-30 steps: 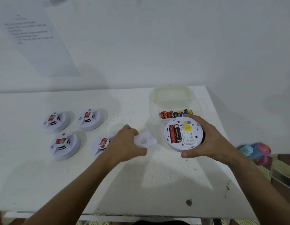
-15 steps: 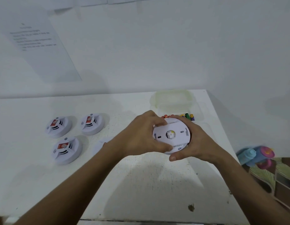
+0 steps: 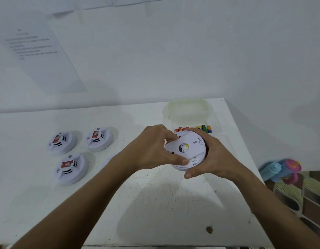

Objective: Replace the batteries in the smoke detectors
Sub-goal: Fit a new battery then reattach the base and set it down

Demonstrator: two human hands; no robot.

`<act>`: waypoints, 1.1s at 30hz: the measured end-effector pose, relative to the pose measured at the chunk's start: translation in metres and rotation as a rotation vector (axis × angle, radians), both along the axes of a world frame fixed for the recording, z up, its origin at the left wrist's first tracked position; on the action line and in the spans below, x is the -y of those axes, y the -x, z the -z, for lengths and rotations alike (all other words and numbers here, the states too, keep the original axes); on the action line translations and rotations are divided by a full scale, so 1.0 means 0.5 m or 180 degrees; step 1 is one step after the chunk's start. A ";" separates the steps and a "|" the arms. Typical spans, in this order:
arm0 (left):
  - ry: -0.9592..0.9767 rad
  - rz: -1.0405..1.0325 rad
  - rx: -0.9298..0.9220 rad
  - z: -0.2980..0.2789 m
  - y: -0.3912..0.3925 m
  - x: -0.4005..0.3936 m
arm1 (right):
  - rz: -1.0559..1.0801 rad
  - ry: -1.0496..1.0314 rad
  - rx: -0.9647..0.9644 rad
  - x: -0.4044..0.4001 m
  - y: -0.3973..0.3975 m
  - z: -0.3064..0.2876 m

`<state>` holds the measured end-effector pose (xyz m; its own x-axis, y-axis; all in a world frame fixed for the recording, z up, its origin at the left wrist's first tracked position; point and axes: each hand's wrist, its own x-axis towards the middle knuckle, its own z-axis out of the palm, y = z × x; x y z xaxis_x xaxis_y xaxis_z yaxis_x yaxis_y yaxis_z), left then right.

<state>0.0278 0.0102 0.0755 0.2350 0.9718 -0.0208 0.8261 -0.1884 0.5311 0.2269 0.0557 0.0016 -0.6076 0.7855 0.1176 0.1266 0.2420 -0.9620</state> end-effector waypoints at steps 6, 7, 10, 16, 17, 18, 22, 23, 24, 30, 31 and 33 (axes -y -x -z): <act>0.0035 0.0147 -0.0170 -0.002 -0.005 -0.003 | 0.0073 -0.0009 0.0143 0.002 -0.002 0.006; 0.0014 0.0175 -0.0175 -0.001 -0.004 -0.004 | 0.0083 -0.0002 0.0140 0.001 -0.002 0.007; 0.0008 0.0165 -0.0191 0.004 0.000 -0.007 | 0.0040 -0.0007 0.0081 0.000 -0.003 0.009; -0.0109 0.0080 -0.0102 0.017 0.001 0.001 | 0.0090 -0.0043 0.0063 0.003 -0.002 0.007; -0.0117 0.0085 -0.0109 0.018 0.002 0.001 | 0.0097 -0.0053 0.0062 0.004 -0.001 0.007; -0.0105 0.0109 -0.0130 0.019 0.003 0.000 | 0.0107 -0.0065 0.0077 0.005 0.000 0.008; 0.0053 0.0333 -0.0109 0.023 0.012 -0.006 | 0.0159 -0.0131 0.0215 0.006 -0.001 0.011; 0.0088 0.0394 -0.0126 0.025 0.015 -0.008 | 0.0157 -0.0115 0.0226 0.005 -0.002 0.011; 0.0126 0.0447 -0.0149 0.028 0.017 -0.009 | 0.0140 -0.0097 0.0231 0.005 -0.004 0.012; 0.0281 0.0643 -0.0207 0.038 0.019 -0.009 | 0.0048 -0.0057 0.0212 0.005 -0.007 0.012; 0.0288 0.0652 -0.0209 0.039 0.019 -0.009 | 0.0037 -0.0041 0.0202 0.005 -0.008 0.011; 0.0206 0.0579 -0.0128 0.042 0.020 -0.011 | 0.0031 -0.0023 0.0165 0.003 -0.009 0.008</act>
<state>0.0177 0.0158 0.0544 0.4042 0.9097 -0.0948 0.8024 -0.3029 0.5143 0.2312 0.0543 -0.0023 -0.6054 0.7906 0.0918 0.1787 0.2474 -0.9523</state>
